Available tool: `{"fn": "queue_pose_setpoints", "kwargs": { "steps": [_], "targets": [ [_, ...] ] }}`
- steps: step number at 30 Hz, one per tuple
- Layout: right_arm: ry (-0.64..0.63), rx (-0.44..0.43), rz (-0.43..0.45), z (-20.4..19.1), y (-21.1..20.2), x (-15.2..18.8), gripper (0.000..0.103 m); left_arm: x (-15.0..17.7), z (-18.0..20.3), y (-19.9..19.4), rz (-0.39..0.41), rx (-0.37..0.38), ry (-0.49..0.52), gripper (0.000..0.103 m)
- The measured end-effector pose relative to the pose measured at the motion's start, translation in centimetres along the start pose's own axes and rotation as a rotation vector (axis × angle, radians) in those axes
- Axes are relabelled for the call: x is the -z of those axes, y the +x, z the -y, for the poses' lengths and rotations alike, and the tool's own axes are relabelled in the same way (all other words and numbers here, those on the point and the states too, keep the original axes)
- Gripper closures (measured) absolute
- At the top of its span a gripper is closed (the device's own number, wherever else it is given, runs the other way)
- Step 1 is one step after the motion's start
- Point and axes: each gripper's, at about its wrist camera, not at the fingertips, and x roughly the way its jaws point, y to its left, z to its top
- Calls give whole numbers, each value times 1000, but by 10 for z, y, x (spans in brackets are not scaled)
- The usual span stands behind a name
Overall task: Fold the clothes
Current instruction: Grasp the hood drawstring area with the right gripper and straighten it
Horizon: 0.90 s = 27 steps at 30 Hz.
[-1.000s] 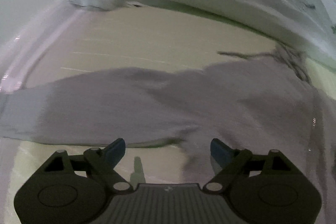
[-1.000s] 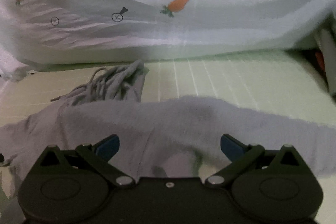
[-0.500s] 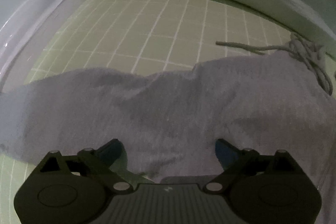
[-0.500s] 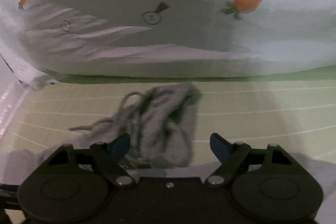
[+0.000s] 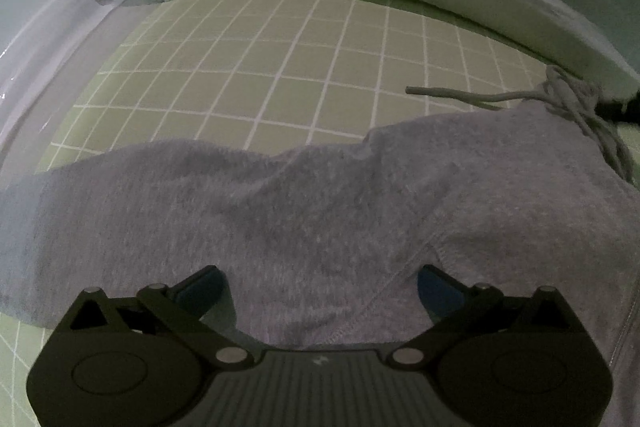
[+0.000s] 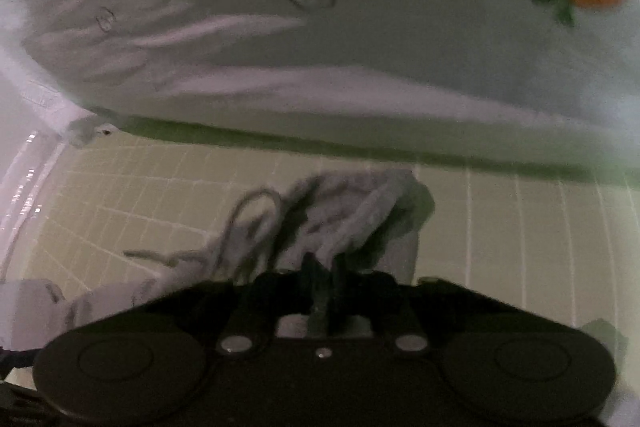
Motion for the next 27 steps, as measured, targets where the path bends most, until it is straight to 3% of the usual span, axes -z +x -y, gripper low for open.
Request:
{"fn": "queue_pose_setpoints", "kwargs": {
  "steps": [1,5,7,9,10,12,14,15,16,18,24,27],
  "targets": [
    [-28,9,21,-1,-2,-5,96,0,0,0,2,1,0,0],
    [-152,144,282,-12,-49,-40,96,1,0,0,10,1,1,0],
    [-144,204,424,-13,-76,-49,96,1,0,0,13,1,-1,0],
    [-134,263,483,-12,-85,-46,96,2,0,0,15,1,-3,0],
    [-158,296,452,-10,-78,-42,96,2,0,1,18,-1,-7,0],
    [-184,357,275,2,-46,-31,95,2,0,1,22,-3,-11,0],
    [-123,391,173,15,-35,-16,91,2,1,1,19,-3,-11,0],
    [-81,398,173,19,-39,-7,70,1,1,1,20,-3,-12,0],
    [-40,402,204,21,-48,2,39,1,1,1,22,-3,-12,0],
    [11,411,246,20,-69,23,21,1,1,1,22,-6,-18,0],
    [80,390,198,26,-109,86,21,0,1,1,10,-11,-27,0],
    [105,376,174,29,-113,94,21,0,1,0,1,-10,-26,0]
  ]
}}
